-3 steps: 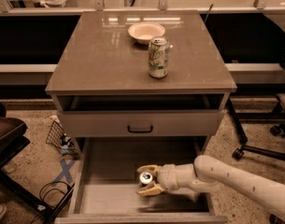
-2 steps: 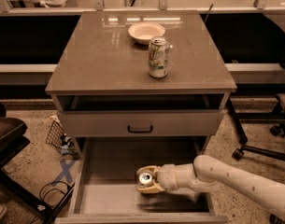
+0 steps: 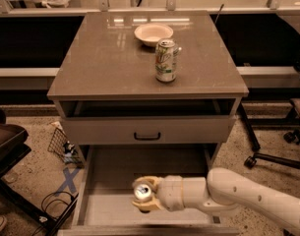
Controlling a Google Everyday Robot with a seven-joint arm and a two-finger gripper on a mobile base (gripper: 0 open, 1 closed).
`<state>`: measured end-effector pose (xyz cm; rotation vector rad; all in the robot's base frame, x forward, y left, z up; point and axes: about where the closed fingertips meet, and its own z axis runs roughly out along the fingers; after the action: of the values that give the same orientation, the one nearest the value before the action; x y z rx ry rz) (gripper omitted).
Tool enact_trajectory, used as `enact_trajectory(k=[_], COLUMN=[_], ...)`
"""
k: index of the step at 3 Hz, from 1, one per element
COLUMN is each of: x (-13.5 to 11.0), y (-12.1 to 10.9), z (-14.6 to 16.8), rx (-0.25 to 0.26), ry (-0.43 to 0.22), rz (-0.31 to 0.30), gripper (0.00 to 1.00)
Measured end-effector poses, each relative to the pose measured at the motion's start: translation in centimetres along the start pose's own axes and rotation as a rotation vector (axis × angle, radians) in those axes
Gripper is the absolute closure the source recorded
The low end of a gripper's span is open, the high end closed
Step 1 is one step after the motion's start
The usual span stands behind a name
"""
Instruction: Pick redbull can from bottom drawer and place on counter
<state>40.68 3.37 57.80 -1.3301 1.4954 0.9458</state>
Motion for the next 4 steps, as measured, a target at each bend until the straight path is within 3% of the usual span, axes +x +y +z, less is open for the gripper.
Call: enact_trajectory(k=[1, 2, 3, 4], x=[-7.5, -14.8, -21.5, -21.6], y=[1.3, -0.4, -3.6, -3.8], z=[0.1, 0.8, 2.2, 2.2], rx=[-0.011, -0.014, 0.004, 0.011], ry=[-0.03, -0.053, -0.073, -0.078], rz=[0.014, 0.049, 0.08, 0.079], gripper=[1.0, 1.0, 1.0, 1.0])
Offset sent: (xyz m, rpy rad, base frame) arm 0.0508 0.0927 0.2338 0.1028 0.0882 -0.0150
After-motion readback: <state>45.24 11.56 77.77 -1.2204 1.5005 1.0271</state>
